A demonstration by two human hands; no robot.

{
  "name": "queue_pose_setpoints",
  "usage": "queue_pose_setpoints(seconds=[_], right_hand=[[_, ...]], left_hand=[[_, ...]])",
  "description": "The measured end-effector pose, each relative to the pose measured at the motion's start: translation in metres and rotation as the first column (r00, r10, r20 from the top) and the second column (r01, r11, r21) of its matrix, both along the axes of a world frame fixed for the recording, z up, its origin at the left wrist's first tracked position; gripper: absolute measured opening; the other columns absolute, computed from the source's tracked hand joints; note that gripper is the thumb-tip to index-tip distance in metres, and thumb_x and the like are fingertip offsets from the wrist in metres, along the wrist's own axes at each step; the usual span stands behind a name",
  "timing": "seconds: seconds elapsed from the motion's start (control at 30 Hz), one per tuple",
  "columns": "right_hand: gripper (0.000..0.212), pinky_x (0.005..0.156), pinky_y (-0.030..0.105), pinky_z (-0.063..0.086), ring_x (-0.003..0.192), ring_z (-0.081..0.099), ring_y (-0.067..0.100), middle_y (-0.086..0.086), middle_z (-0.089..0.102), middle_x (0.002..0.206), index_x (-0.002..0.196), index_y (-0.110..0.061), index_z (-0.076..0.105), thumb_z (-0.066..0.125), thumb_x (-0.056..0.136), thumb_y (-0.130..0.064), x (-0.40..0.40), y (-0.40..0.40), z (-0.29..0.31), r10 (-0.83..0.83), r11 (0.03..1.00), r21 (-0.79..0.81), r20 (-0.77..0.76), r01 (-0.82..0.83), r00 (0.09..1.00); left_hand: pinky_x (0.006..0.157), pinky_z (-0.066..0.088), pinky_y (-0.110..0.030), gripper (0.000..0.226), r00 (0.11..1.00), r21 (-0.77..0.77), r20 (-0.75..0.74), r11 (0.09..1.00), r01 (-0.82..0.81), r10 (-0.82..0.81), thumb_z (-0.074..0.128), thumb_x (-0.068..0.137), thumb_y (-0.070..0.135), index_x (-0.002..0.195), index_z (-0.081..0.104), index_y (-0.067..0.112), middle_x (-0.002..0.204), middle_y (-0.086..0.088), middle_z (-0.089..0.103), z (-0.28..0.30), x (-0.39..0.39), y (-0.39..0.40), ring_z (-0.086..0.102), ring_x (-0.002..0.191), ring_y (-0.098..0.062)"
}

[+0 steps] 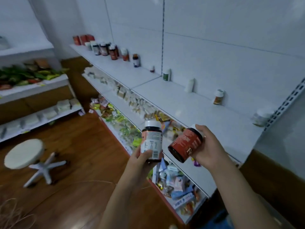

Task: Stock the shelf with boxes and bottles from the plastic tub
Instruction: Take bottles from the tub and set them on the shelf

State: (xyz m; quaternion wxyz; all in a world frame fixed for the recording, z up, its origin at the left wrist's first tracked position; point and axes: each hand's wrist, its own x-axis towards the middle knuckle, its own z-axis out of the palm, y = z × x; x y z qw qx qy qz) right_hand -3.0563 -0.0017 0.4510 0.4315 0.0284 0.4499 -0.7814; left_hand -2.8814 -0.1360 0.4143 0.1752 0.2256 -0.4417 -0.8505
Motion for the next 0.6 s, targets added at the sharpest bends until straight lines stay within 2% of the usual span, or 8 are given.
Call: queue_pose_setpoints(seconds=[0.1,0.17,0.23,0.3,0.37,0.47,0.6], right_hand=[[0.027,0.074,0.037,0.053,0.068,0.068,0.023,0.012,0.07,0.075,0.09,-0.009,0.067,0.063,0.089,-0.036,-0.006,-0.043,-0.003,0.054,0.998,0.014,-0.045,-0.053,0.998],[0.032,0.069,0.035,0.058,0.063,0.068,0.022,0.009,0.068,0.073,0.089,-0.012,0.067,0.065,0.088,-0.043,-0.017,-0.072,-0.007,0.061,0.997,0.047,-0.041,-0.059,0.997],[0.035,0.074,0.039,0.058,0.065,0.067,0.024,0.009,0.066,0.076,0.088,-0.013,0.066,0.07,0.082,-0.048,-0.031,-0.101,-0.008,0.071,0.996,0.052,-0.038,-0.069,0.997],[0.035,0.084,0.044,0.055,0.07,0.066,0.026,0.01,0.066,0.08,0.087,-0.014,0.066,0.072,0.08,-0.048,-0.049,-0.131,-0.01,0.074,0.997,0.039,-0.034,-0.073,0.997],[0.032,0.087,0.044,0.054,0.073,0.067,0.026,0.009,0.067,0.081,0.083,-0.015,0.068,0.074,0.079,-0.046,-0.068,-0.161,-0.01,0.075,0.997,0.008,-0.02,-0.075,0.997],[0.032,0.088,0.043,0.054,0.075,0.069,0.025,0.011,0.07,0.086,0.075,-0.012,0.074,0.073,0.078,-0.044,-0.099,-0.204,-0.006,0.099,0.993,-0.058,-0.004,-0.099,0.995],[0.037,0.091,0.044,0.054,0.082,0.07,0.025,0.012,0.073,0.095,0.095,-0.009,0.068,0.074,0.079,-0.042,-0.141,-0.263,0.007,0.12,0.991,-0.064,0.01,-0.119,0.993]], left_hand=[[0.077,0.059,-0.03,0.055,0.993,0.02,0.024,0.993,-0.118,0.117,0.065,0.074,0.018,0.127,0.055,0.009,0.116,-0.019,0.069,-0.005,0.001,-0.032,0.069,0.103,-0.03],[0.073,0.059,-0.03,0.056,0.985,0.027,0.046,0.986,-0.167,0.166,0.067,0.073,0.016,0.127,0.055,0.008,0.114,-0.019,0.069,-0.008,-0.003,-0.055,0.07,0.101,-0.031],[0.075,0.059,-0.031,0.055,0.98,0.024,0.055,0.981,-0.195,0.193,0.075,0.076,0.011,0.127,0.055,0.01,0.114,-0.018,0.07,-0.01,-0.011,-0.079,0.07,0.103,-0.031],[0.078,0.059,-0.031,0.052,0.976,0.012,0.061,0.977,-0.212,0.211,0.071,0.078,0.015,0.127,0.055,0.011,0.116,-0.018,0.07,-0.011,-0.024,-0.106,0.069,0.106,-0.032],[0.076,0.059,-0.031,0.05,0.971,0.004,0.069,0.973,-0.229,0.229,0.067,0.077,0.015,0.125,0.056,0.011,0.114,-0.017,0.07,-0.011,-0.042,-0.133,0.069,0.104,-0.032],[0.08,0.059,-0.033,0.053,0.968,-0.015,0.093,0.972,-0.235,0.235,0.076,0.079,0.014,0.127,0.055,0.01,0.113,-0.016,0.071,-0.007,-0.074,-0.179,0.068,0.107,-0.033],[0.088,0.057,-0.036,0.056,0.966,-0.055,0.093,0.97,-0.235,0.239,0.073,0.08,0.019,0.131,0.052,0.01,0.114,-0.013,0.072,0.002,-0.111,-0.237,0.068,0.109,-0.031]])
